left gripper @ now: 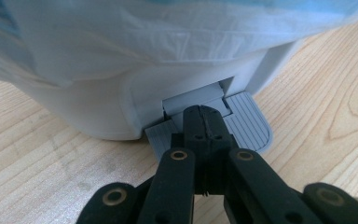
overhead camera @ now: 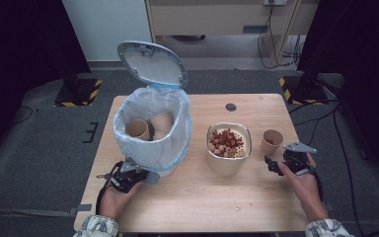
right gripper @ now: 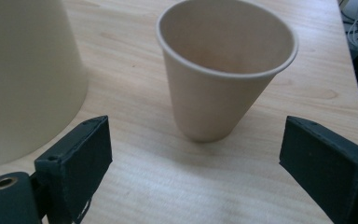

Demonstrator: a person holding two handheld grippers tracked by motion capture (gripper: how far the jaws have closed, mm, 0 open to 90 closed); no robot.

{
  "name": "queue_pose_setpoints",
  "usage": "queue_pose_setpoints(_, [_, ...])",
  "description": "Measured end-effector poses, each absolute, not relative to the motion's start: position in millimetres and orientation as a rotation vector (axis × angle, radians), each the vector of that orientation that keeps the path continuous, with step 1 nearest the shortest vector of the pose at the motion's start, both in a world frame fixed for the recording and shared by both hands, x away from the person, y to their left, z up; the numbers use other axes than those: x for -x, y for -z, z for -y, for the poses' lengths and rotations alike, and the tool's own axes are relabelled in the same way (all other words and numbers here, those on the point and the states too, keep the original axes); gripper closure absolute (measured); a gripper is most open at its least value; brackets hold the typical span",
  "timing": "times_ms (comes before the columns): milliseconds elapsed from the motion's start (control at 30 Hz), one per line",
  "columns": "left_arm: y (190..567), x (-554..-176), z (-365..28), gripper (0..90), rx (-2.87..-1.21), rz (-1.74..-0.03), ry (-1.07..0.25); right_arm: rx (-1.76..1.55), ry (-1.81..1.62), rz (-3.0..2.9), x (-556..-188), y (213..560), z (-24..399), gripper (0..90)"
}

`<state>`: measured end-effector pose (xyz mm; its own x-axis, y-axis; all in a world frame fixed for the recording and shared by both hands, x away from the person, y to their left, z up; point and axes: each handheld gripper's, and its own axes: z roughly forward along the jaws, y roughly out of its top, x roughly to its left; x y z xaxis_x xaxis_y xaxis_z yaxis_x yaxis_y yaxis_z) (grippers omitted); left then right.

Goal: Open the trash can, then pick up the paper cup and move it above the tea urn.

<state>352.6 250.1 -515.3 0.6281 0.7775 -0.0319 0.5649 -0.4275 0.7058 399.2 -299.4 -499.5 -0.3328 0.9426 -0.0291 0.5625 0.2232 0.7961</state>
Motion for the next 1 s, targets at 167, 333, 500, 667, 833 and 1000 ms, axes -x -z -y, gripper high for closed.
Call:
queue_pose_setpoints(167, [515.3, -352.3, -249.3, 90.0, -2.154, -1.045, -0.398, -1.416, -1.007, -1.940, -410.0, 502.6, 305.3, 10.1])
queue_pose_setpoints(333, [515.3, -352.6, -249.7, 90.0, -2.153, -1.044, -0.396, -1.464, -1.036, -1.913, -420.4, 510.1, 310.2, 11.0])
queue_pose_setpoints(500, [515.4, -352.5, -249.6, 90.0, -2.153, -1.044, -0.397, -1.450, -1.016, -1.893, -425.4, 510.2, 307.5, 10.8])
queue_pose_setpoints(667, [515.4, -352.5, -249.3, 90.0, -2.153, -1.044, -0.399, -1.409, -0.997, -1.901, -430.1, 505.1, 299.8, 9.3])
queue_pose_setpoints(833, [515.4, -352.5, -249.2, 90.0, -2.154, -1.044, -0.400, -1.418, -0.987, -1.894, -440.4, 506.6, 297.2, 8.1])
queue_pose_setpoints(1000, [515.4, -352.5, -249.3, 90.0, -2.154, -1.043, -0.400, -1.419, -1.005, -1.875, -448.9, 508.7, 296.5, 9.2])
